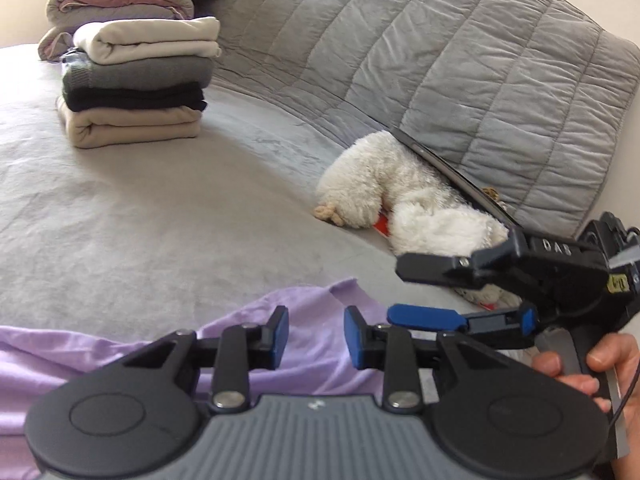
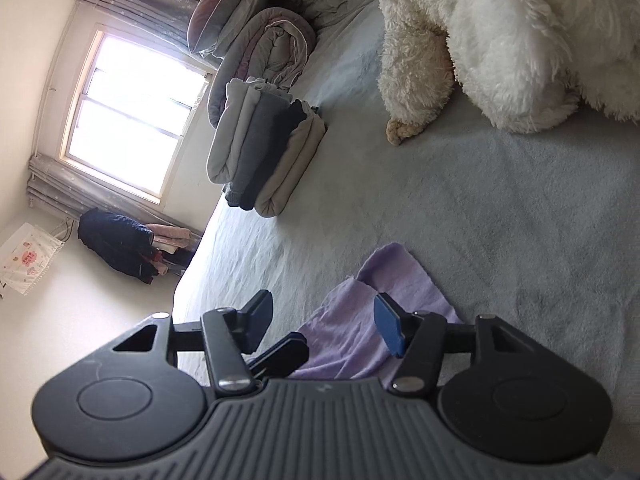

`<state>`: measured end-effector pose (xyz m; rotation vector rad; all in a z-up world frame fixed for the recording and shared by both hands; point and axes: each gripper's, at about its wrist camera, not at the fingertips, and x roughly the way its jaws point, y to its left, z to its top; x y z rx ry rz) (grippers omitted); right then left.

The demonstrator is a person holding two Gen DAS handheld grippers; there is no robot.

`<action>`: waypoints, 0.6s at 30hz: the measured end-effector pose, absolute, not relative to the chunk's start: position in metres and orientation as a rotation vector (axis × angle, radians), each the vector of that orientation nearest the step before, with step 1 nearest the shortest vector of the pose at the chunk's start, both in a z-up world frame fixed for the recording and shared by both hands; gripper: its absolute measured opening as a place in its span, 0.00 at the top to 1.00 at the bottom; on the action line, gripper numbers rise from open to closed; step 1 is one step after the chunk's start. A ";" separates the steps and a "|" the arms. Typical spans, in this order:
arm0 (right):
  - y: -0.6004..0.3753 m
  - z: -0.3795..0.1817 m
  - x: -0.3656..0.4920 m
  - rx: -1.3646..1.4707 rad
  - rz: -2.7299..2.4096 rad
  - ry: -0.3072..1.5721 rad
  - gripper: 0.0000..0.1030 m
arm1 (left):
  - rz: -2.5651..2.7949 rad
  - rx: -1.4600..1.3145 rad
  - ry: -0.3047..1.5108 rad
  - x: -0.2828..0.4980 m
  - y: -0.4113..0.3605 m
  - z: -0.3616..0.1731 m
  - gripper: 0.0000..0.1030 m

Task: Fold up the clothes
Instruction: 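Lay the cuff down and open the left gripper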

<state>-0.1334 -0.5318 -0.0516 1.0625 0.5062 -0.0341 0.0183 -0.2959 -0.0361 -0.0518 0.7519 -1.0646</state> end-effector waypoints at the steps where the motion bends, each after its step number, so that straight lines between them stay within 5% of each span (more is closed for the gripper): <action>1: -0.527 -0.050 -0.132 1.004 -0.051 0.520 0.44 | -1.050 -0.045 0.758 0.023 -0.298 -0.037 0.71; 10: -0.482 -0.049 -0.120 0.579 -0.161 0.608 0.46 | -1.018 0.011 0.841 0.051 -0.329 -0.046 0.71; 16: -0.464 -0.053 -0.113 0.413 -0.215 0.631 0.67 | -1.060 0.003 0.890 0.052 -0.340 -0.045 0.80; 18: -0.460 -0.054 -0.112 0.371 -0.220 0.636 0.86 | -1.058 0.029 0.886 0.049 -0.341 -0.044 0.81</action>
